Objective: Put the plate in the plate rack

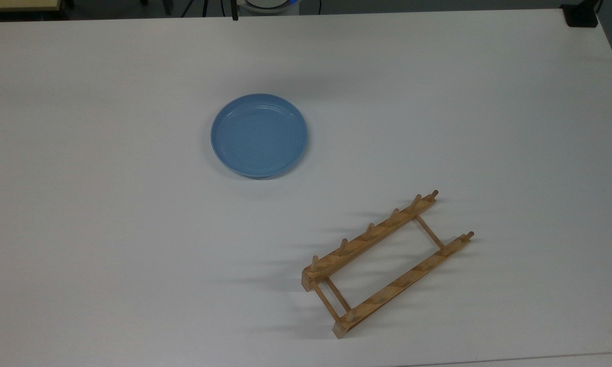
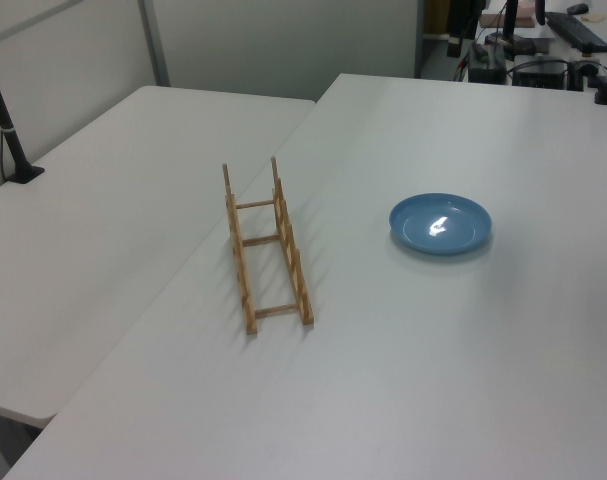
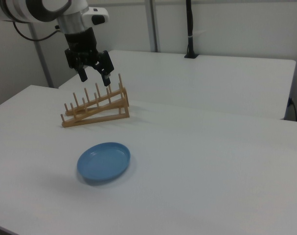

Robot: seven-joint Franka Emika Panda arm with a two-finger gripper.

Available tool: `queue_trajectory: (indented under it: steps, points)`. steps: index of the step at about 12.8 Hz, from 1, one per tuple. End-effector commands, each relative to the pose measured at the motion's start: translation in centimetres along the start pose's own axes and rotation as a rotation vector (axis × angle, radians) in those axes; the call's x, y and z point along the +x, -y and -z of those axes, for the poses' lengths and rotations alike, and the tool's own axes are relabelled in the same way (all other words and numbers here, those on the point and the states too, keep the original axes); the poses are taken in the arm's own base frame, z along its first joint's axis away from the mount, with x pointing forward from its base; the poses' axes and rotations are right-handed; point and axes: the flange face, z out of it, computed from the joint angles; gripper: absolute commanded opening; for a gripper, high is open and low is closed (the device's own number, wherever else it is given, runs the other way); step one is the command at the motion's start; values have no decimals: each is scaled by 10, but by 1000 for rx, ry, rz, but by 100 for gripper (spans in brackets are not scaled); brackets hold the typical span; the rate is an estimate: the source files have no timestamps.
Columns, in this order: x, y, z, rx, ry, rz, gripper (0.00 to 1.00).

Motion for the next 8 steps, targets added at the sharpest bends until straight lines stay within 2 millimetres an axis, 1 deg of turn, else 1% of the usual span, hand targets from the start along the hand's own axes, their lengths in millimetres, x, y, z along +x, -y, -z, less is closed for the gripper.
queue_trajectory:
  steps: [1,5,8]
  points:
    - [-8,2,-1,-2,28,128,100]
    - [-13,-3,-6,8,77,373,100]
    - [-15,-5,-13,3,119,371,100]
